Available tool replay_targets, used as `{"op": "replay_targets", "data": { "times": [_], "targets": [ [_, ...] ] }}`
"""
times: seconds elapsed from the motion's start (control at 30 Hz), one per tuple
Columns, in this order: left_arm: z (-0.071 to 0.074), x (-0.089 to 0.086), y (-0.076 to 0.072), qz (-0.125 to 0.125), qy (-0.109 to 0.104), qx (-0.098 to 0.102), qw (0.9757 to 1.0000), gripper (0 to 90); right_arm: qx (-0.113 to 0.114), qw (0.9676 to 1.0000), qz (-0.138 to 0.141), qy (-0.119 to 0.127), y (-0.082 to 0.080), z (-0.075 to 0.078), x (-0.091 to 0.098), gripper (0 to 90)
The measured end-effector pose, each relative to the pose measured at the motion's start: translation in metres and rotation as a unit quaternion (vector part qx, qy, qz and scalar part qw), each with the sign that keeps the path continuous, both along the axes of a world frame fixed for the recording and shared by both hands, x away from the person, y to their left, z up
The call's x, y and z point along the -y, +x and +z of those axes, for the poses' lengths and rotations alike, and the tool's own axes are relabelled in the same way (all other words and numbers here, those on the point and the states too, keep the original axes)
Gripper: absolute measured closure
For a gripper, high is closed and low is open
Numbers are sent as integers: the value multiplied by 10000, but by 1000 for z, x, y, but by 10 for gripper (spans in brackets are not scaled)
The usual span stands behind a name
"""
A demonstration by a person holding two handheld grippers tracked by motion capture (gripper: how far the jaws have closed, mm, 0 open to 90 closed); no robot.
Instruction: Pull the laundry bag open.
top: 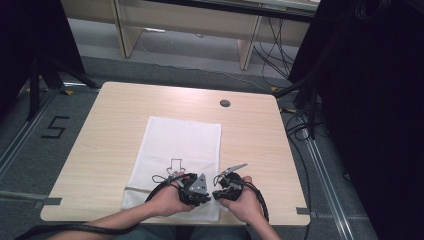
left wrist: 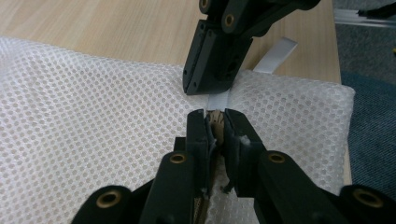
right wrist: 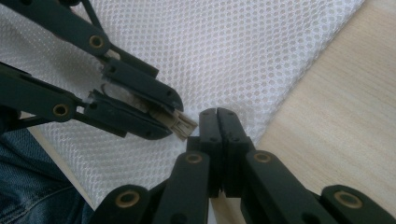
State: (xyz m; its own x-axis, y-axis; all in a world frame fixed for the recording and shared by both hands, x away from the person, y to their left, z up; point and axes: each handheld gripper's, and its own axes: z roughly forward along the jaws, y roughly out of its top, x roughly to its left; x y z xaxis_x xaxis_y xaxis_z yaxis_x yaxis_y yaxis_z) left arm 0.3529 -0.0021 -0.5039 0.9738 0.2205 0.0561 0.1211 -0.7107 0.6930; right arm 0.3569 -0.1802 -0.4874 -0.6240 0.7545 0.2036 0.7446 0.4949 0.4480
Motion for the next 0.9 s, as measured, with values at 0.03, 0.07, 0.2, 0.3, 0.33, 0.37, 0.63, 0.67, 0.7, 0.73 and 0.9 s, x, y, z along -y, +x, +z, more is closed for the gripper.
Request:
{"op": "replay_targets", "data": {
  "times": [0.03, 0.07, 0.2, 0.3, 0.33, 0.37, 0.63, 0.67, 0.7, 0.73, 0.9],
  "targets": [
    [0, 0, -1, 27, 4, 24, 10000, 809, 3, 10000, -1, 0, 0, 0, 0, 900],
    [2, 0, -1, -54, 103, 84, 9999, 811, 4, 10000, -4, 1, 0, 0, 0, 900],
    [4, 0, -1, 25, 13, -24, 10000, 815, 34, 10000, 21, 10, 0, 0, 0, 900],
    [5, 0, 0, -3, 45, -45, 10000, 815, -73, 10000, -64, -3, -1, 1, 0, 900],
    [4, 0, 0, 11, 13, -73, 10000, 816, -55, 10000, -29, 0, -1, 1, 0, 900],
    [4, 0, 0, 18, 4, -92, 10000, 816, -45, 10000, -35, -37, -2, 1, -1, 900],
    [5, -1, 0, 16, -10, -144, 9999, 817, 14, 9998, 67, -203, -4, 2, -4, 900],
    [6, -1, 0, 11, -9, -144, 9999, 817, 27, 9997, 93, -229, -4, 2, -4, 900],
    [6, -1, 0, 6, -9, -141, 9999, 817, 187, 9992, 257, -226, -3, 1, -4, 900],
    [6, -1, -1, -2, -6, -128, 9999, 817, 115, 9994, 201, -252, -4, 2, -5, 900],
    [6, -1, -2, -18, 6, -116, 9999, 817, 55, 9995, 140, -292, -4, 2, -5, 900]
  ]
}}
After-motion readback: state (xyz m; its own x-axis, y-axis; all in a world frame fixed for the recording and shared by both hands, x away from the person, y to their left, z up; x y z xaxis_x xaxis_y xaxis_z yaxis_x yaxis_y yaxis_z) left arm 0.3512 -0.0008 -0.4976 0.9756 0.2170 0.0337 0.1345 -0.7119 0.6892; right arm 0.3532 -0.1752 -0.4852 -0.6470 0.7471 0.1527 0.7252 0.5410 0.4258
